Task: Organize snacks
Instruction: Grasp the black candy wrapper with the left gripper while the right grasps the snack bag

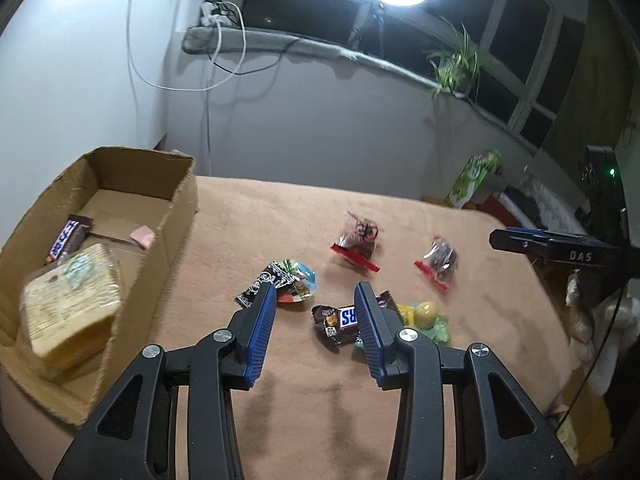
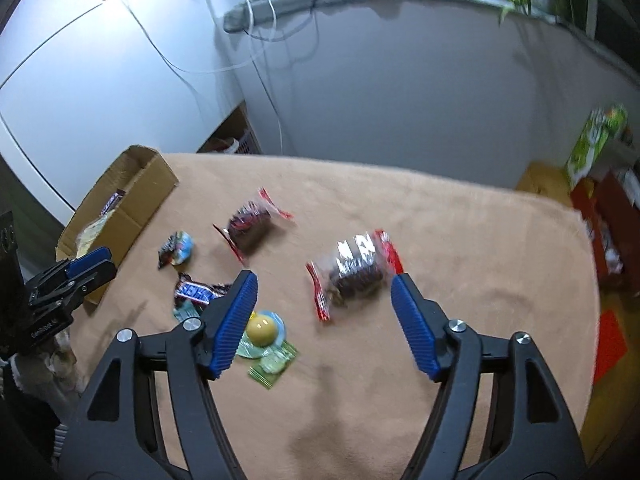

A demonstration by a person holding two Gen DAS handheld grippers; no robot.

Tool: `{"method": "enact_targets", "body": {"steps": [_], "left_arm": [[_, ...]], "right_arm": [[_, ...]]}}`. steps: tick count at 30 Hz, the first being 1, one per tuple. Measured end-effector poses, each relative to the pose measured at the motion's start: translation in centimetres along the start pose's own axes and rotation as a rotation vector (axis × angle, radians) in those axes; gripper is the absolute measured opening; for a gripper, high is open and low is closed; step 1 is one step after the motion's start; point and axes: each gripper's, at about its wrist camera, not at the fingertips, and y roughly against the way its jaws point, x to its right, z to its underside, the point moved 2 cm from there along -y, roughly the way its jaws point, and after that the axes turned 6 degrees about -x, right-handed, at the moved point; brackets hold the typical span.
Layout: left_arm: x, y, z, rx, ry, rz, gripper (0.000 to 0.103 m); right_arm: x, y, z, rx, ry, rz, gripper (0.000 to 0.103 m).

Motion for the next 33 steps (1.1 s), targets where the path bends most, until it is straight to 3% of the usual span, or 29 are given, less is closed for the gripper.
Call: {"method": "enact_targets", "body": {"steps": [5, 15, 33], "left_arm": [[-0.2, -2.4, 0.1, -0.032, -0.003, -0.025, 0.039], [-1.5, -5.9, -0.5, -0.056, -0.016, -0.103, 0.039], [-2.7, -7.9, -0.8, -0.084, -0.010, -0.059, 0.040]], "right_arm": [[1.1, -3.0, 0.9, -0.076, -0.042, -0.029, 0.072], [1.4, -6.5, 0.9, -0.139, -0.077, -0.038, 0.072], [0.9, -10.5, -1.8, -0.169, -0.103, 0.024, 0.072]]}}
